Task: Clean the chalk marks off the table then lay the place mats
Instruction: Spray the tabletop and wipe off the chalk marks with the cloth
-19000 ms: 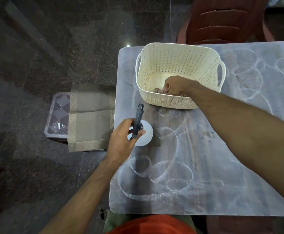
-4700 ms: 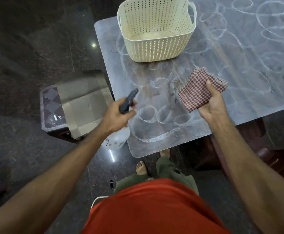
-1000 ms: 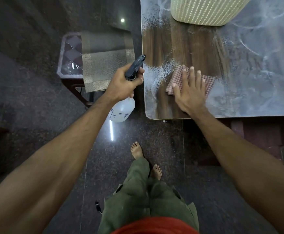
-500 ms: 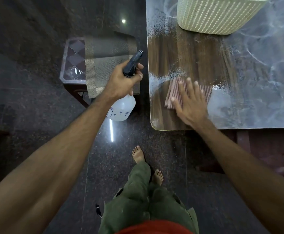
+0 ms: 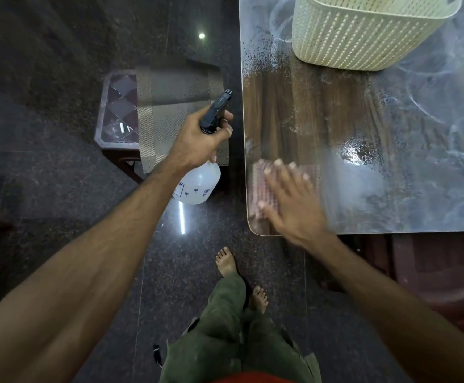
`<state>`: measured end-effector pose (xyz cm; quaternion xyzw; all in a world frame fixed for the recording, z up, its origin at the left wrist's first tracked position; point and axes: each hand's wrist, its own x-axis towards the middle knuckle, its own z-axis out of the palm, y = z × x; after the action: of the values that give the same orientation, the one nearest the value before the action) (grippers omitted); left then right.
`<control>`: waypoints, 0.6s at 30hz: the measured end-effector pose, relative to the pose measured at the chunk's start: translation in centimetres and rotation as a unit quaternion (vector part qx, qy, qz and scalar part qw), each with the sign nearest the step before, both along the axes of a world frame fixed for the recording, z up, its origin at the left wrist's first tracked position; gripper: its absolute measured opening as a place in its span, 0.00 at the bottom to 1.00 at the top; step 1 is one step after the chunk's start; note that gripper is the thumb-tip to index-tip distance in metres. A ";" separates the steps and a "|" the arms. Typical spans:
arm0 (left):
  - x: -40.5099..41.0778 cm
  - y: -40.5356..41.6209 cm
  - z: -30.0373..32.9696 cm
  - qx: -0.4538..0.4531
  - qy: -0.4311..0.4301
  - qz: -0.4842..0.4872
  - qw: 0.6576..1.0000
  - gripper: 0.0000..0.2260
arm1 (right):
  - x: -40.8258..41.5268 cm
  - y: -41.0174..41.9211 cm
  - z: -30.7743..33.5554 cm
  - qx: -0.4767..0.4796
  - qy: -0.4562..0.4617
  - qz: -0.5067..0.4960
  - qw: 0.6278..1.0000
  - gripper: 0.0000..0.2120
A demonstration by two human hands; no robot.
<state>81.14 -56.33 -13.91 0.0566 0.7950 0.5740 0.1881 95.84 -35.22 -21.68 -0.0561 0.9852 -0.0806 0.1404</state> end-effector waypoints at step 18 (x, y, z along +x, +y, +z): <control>-3.8 0.2 0.4 0.002 -0.001 -0.001 1.000 0.09 | -3.1 -0.2 0.2 -0.016 0.008 -0.030 0.999 0.33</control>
<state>77.39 -56.11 -13.46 0.0573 0.7937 0.5752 0.1895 92.78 -35.47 -21.47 -0.0293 0.9861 -0.1006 0.1293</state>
